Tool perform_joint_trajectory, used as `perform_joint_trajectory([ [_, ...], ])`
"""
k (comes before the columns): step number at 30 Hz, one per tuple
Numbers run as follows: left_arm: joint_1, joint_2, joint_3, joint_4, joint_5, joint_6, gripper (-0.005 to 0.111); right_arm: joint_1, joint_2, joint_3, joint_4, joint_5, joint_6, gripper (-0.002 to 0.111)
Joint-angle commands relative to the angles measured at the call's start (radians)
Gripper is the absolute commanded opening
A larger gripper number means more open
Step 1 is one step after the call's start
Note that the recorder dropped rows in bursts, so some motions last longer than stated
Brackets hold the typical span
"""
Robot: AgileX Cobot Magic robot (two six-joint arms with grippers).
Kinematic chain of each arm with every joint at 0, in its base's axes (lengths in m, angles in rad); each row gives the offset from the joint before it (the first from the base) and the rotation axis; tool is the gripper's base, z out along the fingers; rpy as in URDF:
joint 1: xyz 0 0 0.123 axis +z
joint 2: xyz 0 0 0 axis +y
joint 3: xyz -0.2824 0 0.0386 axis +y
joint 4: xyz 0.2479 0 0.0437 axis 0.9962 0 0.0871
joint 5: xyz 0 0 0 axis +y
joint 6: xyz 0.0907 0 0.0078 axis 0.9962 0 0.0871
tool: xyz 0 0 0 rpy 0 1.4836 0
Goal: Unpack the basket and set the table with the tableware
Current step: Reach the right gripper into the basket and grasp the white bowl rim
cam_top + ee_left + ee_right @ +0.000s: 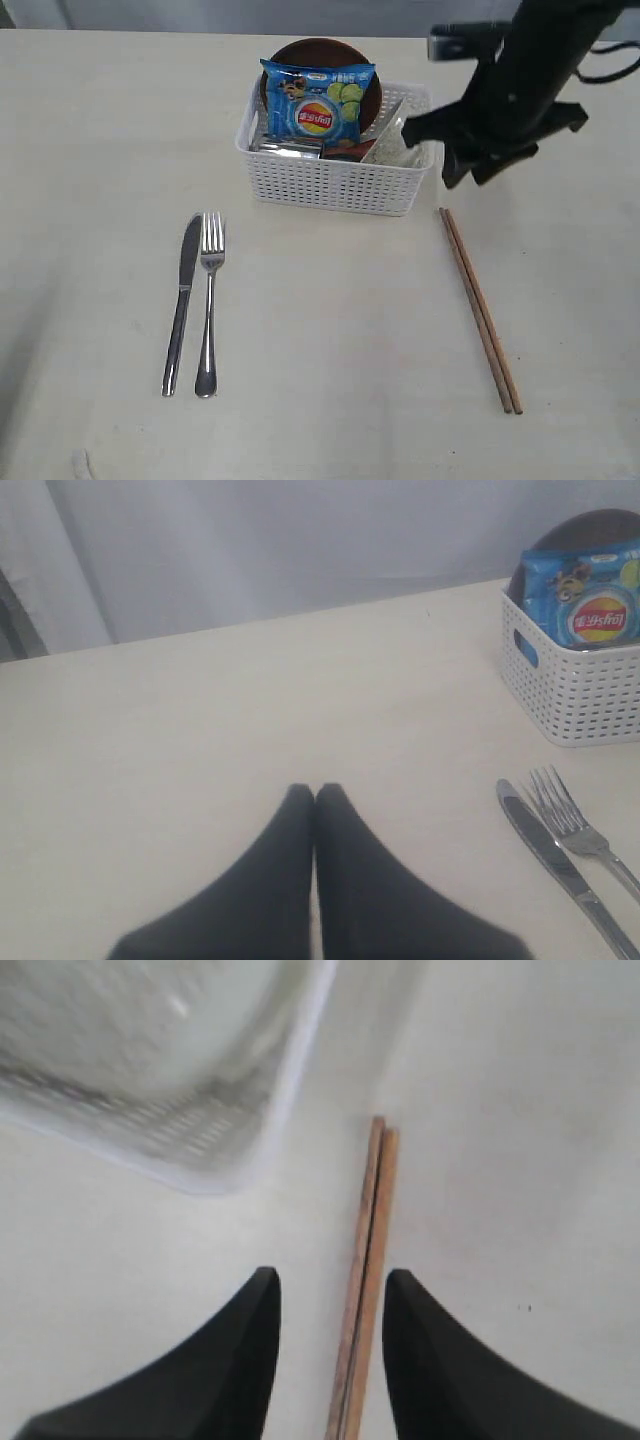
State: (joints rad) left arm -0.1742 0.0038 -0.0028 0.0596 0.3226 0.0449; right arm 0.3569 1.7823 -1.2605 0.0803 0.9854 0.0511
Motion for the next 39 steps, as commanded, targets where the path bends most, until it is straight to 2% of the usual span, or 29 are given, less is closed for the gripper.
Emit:
perform_joint_trajectory([
  [1,0.002,-0.004,0.003,-0.009,-0.001,0.0,0.0,-0.003,-0.028,-0.102,0.079,0.019,-0.026,0.034],
  [4,0.002,-0.004,0.003,-0.009,-0.001,0.0,0.0,-0.003,-0.024,-0.159,0.149,0.012,-0.058,0.035],
  [9,0.002,-0.004,0.003,-0.009,-0.001,0.0,0.0,-0.003,-0.003,-0.209,0.162,0.01,-0.06,0.055],
  [10,0.002,-0.004,0.003,-0.009,-0.001,0.0,0.0,-0.003,0.002,-0.209,0.162,0.01,-0.06,0.056],
  [18,0.002,-0.004,0.003,-0.009,-0.001,0.0,0.0,-0.003,0.062,-0.209,0.167,-0.005,-0.067,0.056],
  [23,0.002,-0.004,0.003,-0.009,-0.001,0.0,0.0,-0.001,0.095,-0.223,0.234,-0.026,-0.035,0.056],
  [32,0.002,-0.004,0.003,-0.009,-0.001,0.0,0.0,0.064,0.205,-0.352,0.075,0.122,0.177,0.05],
  [39,0.002,-0.004,0.003,-0.009,-0.001,0.0,0.0,0.098,0.274,-0.461,-0.019,0.226,0.318,0.05],
])
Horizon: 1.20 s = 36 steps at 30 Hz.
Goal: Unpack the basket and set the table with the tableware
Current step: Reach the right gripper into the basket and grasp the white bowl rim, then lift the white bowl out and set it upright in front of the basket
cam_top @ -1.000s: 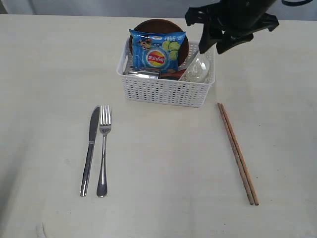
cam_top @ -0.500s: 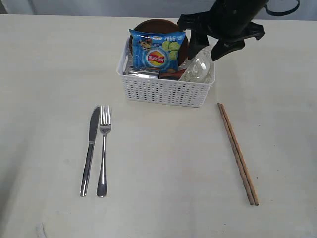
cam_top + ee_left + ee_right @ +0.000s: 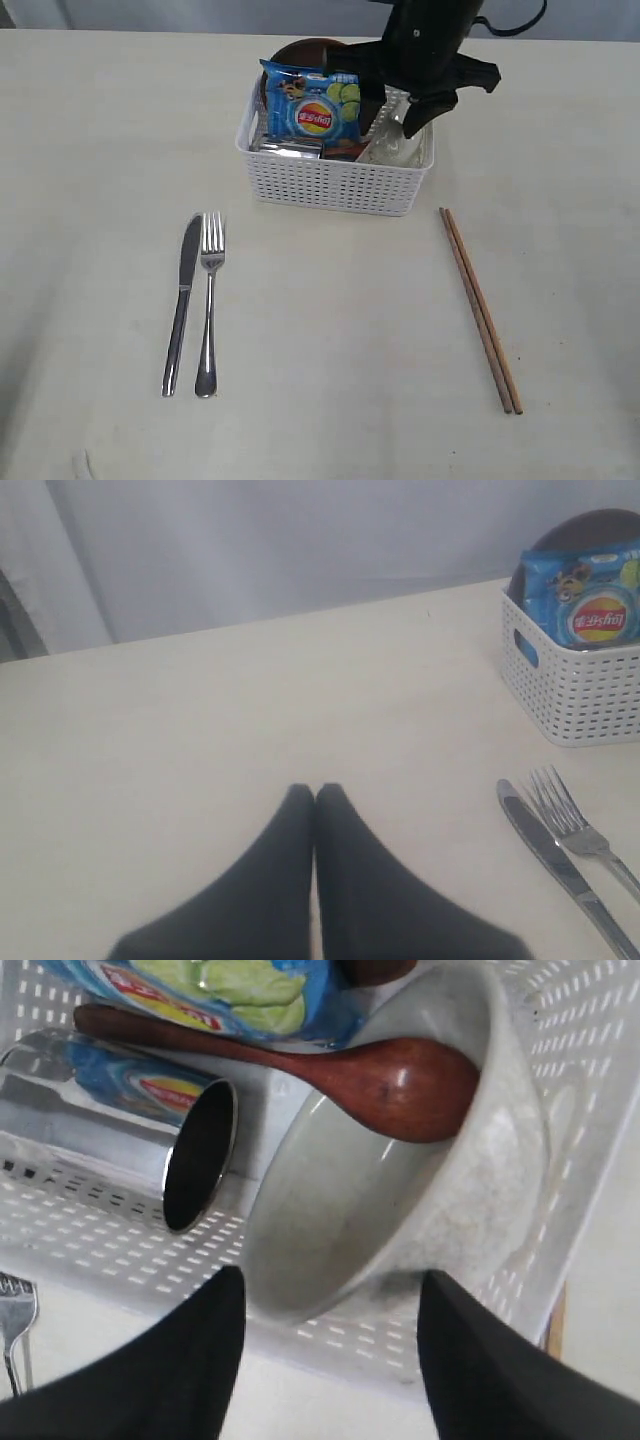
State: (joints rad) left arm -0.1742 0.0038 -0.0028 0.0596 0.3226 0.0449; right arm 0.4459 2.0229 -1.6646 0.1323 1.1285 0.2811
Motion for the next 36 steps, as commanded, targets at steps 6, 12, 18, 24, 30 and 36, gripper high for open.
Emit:
perform_joint_trajectory([
  [6,0.002,-0.004,0.003,-0.009,-0.001,0.0,0.0,0.009,0.081,-0.104,-0.083,0.093,0.111,0.047],
  [12,0.002,-0.004,0.003,-0.009,-0.001,0.0,0.0,0.009,0.09,-0.114,-0.083,0.093,0.114,0.015],
  [18,0.002,-0.004,0.003,-0.009,-0.001,0.0,0.0,0.009,0.09,-0.171,-0.087,0.093,0.09,0.0],
  [24,0.002,-0.004,0.003,-0.009,-0.001,0.0,0.0,0.009,0.085,-0.256,-0.121,0.093,0.09,0.0],
  [30,0.002,-0.004,0.003,-0.009,-0.001,0.0,0.0,0.01,0.076,-0.311,-0.201,0.093,0.088,0.0],
  [36,0.002,-0.004,0.003,-0.009,-0.001,0.0,0.0,0.01,0.004,-0.311,-0.321,0.093,0.048,0.0],
])
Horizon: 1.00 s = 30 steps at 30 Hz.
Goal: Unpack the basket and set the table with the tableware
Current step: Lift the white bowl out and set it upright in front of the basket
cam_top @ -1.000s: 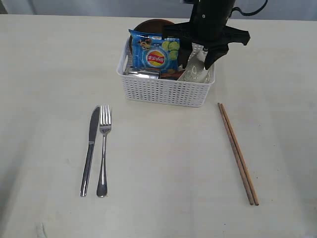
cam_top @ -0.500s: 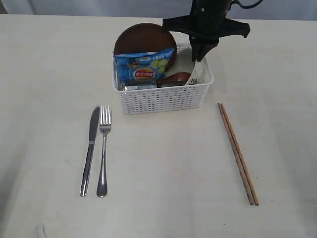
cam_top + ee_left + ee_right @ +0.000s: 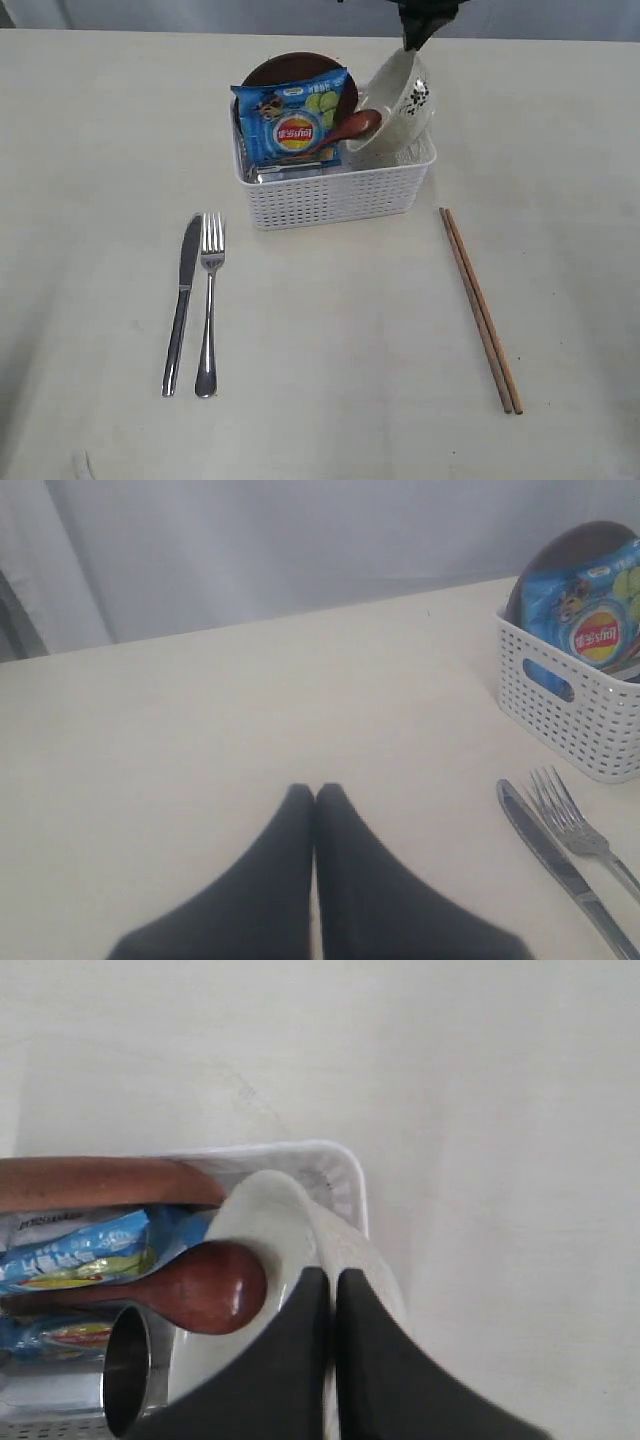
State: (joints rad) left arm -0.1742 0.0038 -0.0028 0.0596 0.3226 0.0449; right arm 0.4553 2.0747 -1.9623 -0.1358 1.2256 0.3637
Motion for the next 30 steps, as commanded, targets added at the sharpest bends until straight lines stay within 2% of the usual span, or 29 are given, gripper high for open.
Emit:
perform_joint_trajectory([
  [1,0.002,-0.004,0.003,-0.009,-0.001,0.0,0.0,0.0,-0.058,-0.013,-0.053,-0.005,-0.042,0.0],
  [18,0.002,-0.004,0.003,-0.009,-0.001,0.0,0.0,0.006,-0.161,-0.013,-0.073,-0.005,-0.112,0.0],
  [27,0.002,-0.004,0.003,-0.009,-0.001,0.0,0.0,0.006,-0.267,-0.008,0.165,-0.005,-0.193,0.0],
  [30,0.002,-0.004,0.003,-0.009,-0.001,0.0,0.0,0.019,-0.307,0.044,0.221,-0.005,-0.204,0.0],
])
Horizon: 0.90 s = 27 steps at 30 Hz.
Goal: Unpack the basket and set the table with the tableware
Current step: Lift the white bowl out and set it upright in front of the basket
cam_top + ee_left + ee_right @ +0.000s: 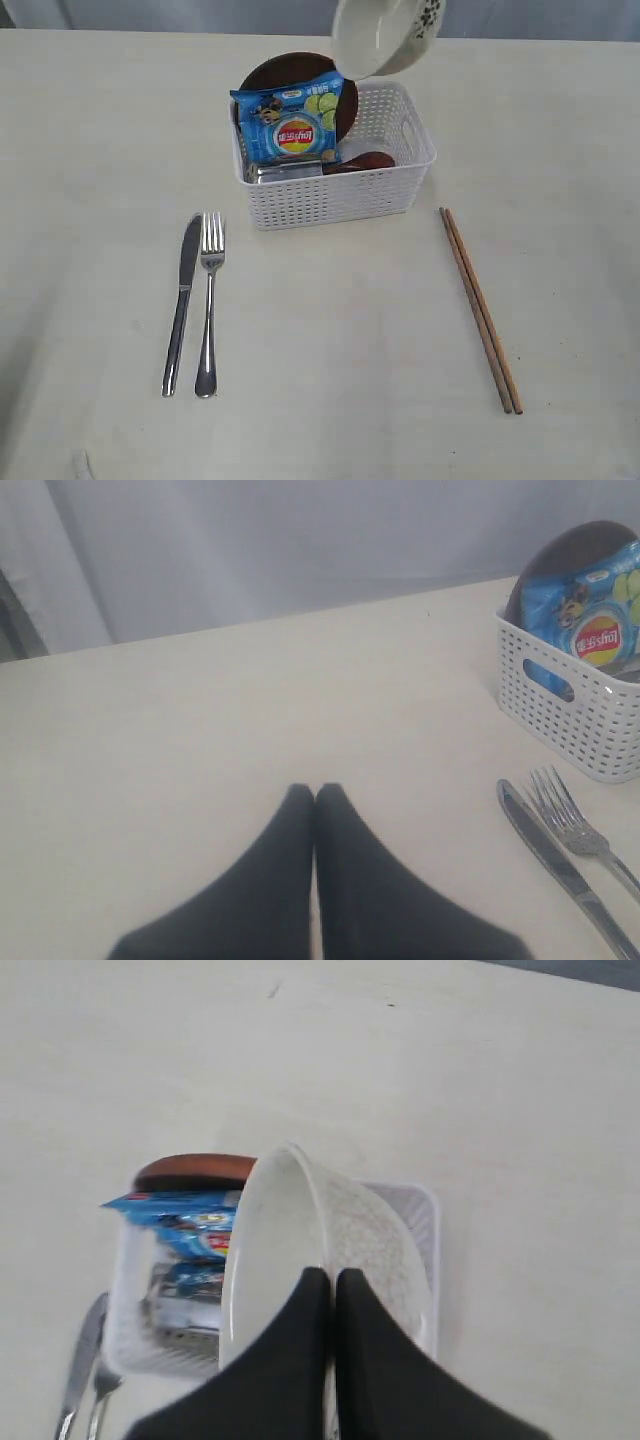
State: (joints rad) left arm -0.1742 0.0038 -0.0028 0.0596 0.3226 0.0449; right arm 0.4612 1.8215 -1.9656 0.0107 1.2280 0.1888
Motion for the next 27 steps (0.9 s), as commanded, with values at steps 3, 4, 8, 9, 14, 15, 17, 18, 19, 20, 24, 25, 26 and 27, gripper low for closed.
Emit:
perform_joint_trajectory([
  [3,0.002,-0.004,0.003,-0.009,-0.001,0.0,0.0,0.047,-0.103,0.146,0.072,-0.007,-0.029,0.0],
  [4,0.002,-0.004,0.003,-0.009,-0.001,0.0,0.0,0.064,-0.121,0.188,0.073,-0.007,-0.032,0.0],
  [8,0.002,-0.004,0.003,-0.009,-0.001,0.0,0.0,0.137,-0.179,0.342,0.087,-0.007,-0.041,0.0],
  [9,0.002,-0.004,0.003,-0.009,-0.001,0.0,0.0,0.156,-0.187,0.378,0.099,-0.007,-0.041,0.0],
  [14,0.002,-0.004,0.003,-0.009,-0.001,0.0,0.0,0.238,-0.215,0.505,0.172,-0.035,-0.049,0.0],
  [15,0.002,-0.004,0.003,-0.009,-0.001,0.0,0.0,0.249,-0.214,0.52,0.18,-0.041,-0.049,0.0],
  [17,0.002,-0.004,0.003,-0.009,-0.001,0.0,0.0,0.272,-0.214,0.553,0.186,-0.05,-0.049,0.0],
  [18,0.002,-0.004,0.003,-0.009,-0.001,0.0,0.0,0.281,-0.214,0.572,0.191,-0.058,-0.049,0.0],
  [19,0.002,-0.004,0.003,-0.009,-0.001,0.0,0.0,0.286,-0.214,0.593,0.199,-0.07,-0.049,0.0],
  [20,0.002,-0.004,0.003,-0.009,-0.001,0.0,0.0,0.288,-0.214,0.615,0.214,-0.088,-0.049,0.0],
  [24,0.002,-0.004,0.003,-0.009,-0.001,0.0,0.0,0.288,-0.212,0.696,0.299,-0.198,-0.08,0.0],
  [25,0.002,-0.004,0.003,-0.009,-0.001,0.0,0.0,0.288,-0.212,0.713,0.309,-0.235,-0.082,0.0],
  [26,0.002,-0.004,0.003,-0.009,-0.001,0.0,0.0,0.288,-0.21,0.732,0.322,-0.267,-0.086,0.0],
  [27,0.002,-0.004,0.003,-0.009,-0.001,0.0,0.0,0.288,-0.209,0.749,0.332,-0.29,-0.088,0.0],
])
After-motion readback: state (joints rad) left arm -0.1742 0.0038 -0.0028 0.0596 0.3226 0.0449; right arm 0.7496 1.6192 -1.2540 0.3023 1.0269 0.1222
